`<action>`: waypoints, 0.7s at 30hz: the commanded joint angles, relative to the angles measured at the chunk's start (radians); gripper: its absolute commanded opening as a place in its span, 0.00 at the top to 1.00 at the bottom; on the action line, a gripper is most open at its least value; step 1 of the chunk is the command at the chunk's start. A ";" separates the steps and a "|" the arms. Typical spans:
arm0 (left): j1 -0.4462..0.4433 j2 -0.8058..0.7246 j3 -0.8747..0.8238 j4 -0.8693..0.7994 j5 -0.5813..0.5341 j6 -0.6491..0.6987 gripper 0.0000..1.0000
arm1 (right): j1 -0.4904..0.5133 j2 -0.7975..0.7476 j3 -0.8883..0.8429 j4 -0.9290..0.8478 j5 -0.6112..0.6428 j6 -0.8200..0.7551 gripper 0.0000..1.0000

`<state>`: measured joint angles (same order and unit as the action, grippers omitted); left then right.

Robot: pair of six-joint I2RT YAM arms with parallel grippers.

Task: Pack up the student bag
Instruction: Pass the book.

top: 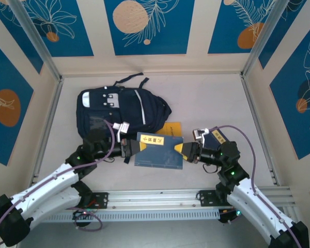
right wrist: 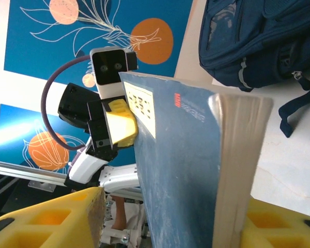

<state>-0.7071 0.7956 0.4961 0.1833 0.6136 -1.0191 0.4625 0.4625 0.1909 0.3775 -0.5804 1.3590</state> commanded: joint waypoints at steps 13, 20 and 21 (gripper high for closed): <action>0.003 0.001 -0.028 0.095 0.017 -0.015 1.00 | 0.007 0.020 -0.032 0.178 -0.035 0.062 0.64; 0.003 0.004 -0.026 0.099 0.013 -0.021 1.00 | 0.049 0.069 -0.019 0.197 -0.024 0.046 0.65; 0.004 0.005 -0.024 0.095 0.013 -0.021 1.00 | 0.053 0.071 -0.017 0.196 -0.023 0.042 0.65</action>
<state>-0.7071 0.8024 0.4747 0.2329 0.6144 -1.0382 0.5003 0.5343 0.1631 0.5278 -0.5953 1.4170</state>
